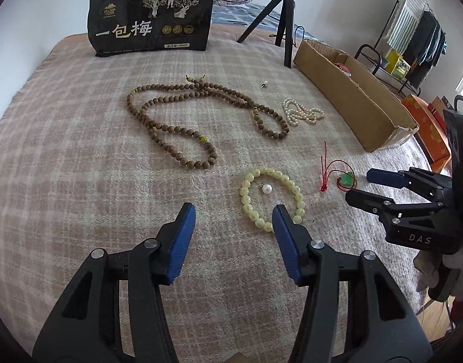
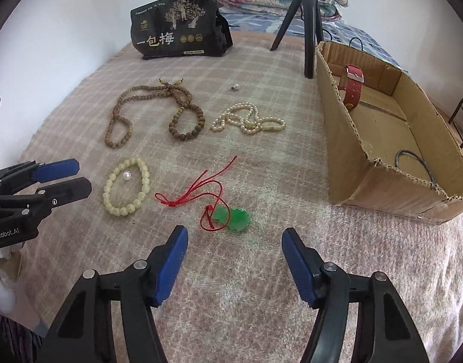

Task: Organize jewelry
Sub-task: 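Grasp the cream bead bracelet with the left tool while the right tool grasps the green jade pendant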

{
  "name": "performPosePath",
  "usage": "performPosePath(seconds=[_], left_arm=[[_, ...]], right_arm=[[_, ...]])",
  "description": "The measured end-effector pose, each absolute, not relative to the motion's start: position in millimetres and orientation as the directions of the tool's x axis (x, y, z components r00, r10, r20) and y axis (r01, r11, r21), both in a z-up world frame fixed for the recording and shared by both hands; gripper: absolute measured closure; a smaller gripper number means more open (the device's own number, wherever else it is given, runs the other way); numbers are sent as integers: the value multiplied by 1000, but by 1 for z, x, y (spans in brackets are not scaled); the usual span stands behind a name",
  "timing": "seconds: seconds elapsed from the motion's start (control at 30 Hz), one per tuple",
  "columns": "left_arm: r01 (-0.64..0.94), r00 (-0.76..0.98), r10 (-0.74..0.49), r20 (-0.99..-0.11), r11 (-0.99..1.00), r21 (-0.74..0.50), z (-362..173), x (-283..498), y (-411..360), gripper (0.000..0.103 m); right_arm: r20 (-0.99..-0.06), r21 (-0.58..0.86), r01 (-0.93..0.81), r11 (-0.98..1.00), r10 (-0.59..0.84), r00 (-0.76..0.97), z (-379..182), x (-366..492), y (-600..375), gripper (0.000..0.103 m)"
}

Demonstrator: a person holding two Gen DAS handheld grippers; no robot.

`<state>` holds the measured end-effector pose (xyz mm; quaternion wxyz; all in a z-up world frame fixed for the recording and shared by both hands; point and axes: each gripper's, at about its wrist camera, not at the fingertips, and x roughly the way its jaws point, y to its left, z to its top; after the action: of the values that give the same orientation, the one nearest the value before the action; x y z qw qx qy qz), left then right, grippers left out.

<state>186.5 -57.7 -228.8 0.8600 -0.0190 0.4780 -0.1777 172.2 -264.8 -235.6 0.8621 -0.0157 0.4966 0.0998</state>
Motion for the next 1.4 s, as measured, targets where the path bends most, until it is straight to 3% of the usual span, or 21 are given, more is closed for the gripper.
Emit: performPosePath(seconds=[0.07, 0.4, 0.7, 0.9, 1.4], left_arm=[[282, 465, -324, -824, 936, -209, -233, 190, -59, 60], [265, 446, -355, -822, 929, -257, -244, 196, -62, 64], [269, 464, -325, -824, 938, -218, -247, 197, -67, 72], [266, 460, -335, -822, 936, -232, -248, 197, -64, 95], [275, 516, -349, -782, 932, -235, -227, 198, -70, 98]], right_arm=[[-858, 86, -166, 982, 158, 488, -237, 175, -265, 40], [-861, 90, -138, 986, 147, 488, -241, 180, -252, 48], [-867, 39, -128, 991, 97, 488, -243, 185, -247, 66], [-868, 43, -141, 989, 107, 485, -243, 185, -249, 71], [-859, 73, -162, 984, 145, 491, -238, 182, -253, 74]])
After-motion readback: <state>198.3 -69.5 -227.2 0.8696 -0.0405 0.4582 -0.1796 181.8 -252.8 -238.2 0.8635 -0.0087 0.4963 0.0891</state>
